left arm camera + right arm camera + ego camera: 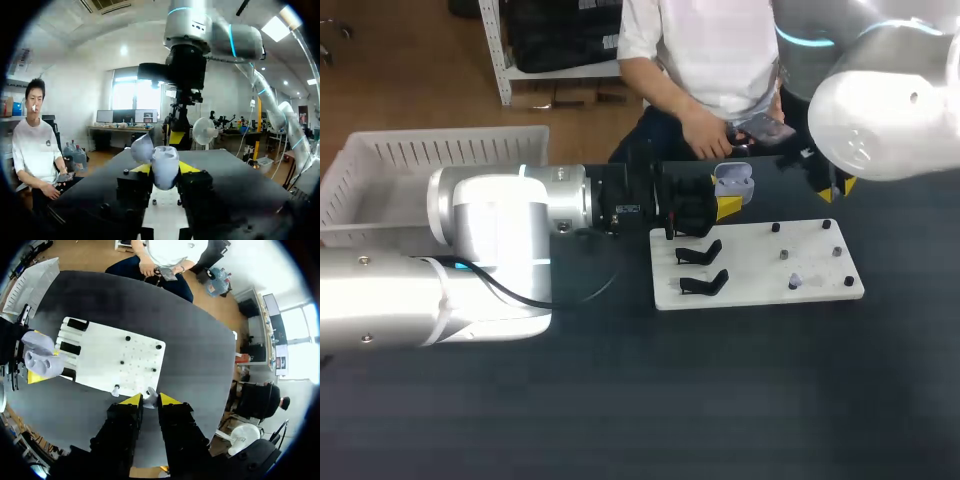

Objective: Pick up each earbud case from the left stands, insert the matching earbuds, close the lid, and place the case in the box.

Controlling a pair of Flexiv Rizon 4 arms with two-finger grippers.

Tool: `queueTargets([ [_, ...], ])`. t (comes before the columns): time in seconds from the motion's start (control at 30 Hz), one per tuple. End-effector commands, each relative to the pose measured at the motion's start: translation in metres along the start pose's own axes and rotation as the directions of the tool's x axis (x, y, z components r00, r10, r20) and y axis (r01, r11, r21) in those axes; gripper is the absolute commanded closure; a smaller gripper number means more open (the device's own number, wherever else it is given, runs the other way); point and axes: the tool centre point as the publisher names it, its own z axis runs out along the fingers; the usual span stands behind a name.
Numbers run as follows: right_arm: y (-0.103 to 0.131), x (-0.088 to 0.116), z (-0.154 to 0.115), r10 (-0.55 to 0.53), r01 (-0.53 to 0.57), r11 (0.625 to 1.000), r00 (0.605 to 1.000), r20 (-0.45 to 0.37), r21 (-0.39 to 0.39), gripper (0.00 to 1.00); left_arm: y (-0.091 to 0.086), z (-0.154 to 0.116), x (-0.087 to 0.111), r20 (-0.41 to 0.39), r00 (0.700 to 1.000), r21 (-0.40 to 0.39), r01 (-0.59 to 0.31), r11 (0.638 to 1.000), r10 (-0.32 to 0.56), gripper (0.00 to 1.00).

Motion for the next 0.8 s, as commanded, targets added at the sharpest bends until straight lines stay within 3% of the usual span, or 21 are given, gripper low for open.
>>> queueTargets([
  [0.03, 0.014, 0.025, -0.032, -0.01, 0.01, 1.0, 1.0, 0.02, -0.005, 1.0, -0.001, 0.0, 0.002, 0.007, 1.0, -0.006, -0.005, 1.0, 0.005, 1.0],
  [0.17, 0.026, 0.036, -0.044, -0.022, 0.022, 1.0, 1.0, 0.007, -0.001, 1.0, -0.001, 0.0, 0.002, 0.007, 1.0, -0.006, -0.005, 1.0, 0.005, 1.0],
  [0.6, 0.026, 0.036, -0.044, -0.022, 0.022, 1.0, 1.0, 0.007, -0.001, 1.0, -0.001, 0.0, 0.002, 0.007, 1.0, -0.006, -0.005, 1.0, 0.005, 1.0],
  [0.67, 0.03, 0.03, -0.05, 0.128, -0.128, 0.992, 0.991, 0.028, 0.006, 1.0, -0.001, 0.0, 0.002, 0.007, 1.0, -0.006, -0.005, 1.0, 0.005, 1.0],
  [0.8, 0.044, 0.027, -0.059, 0.37, -0.367, 0.929, 0.927, 0.056, -0.048, 1.0, -0.001, 0.0, 0.002, 0.007, 1.0, -0.006, -0.005, 1.0, 0.005, 1.0],
])
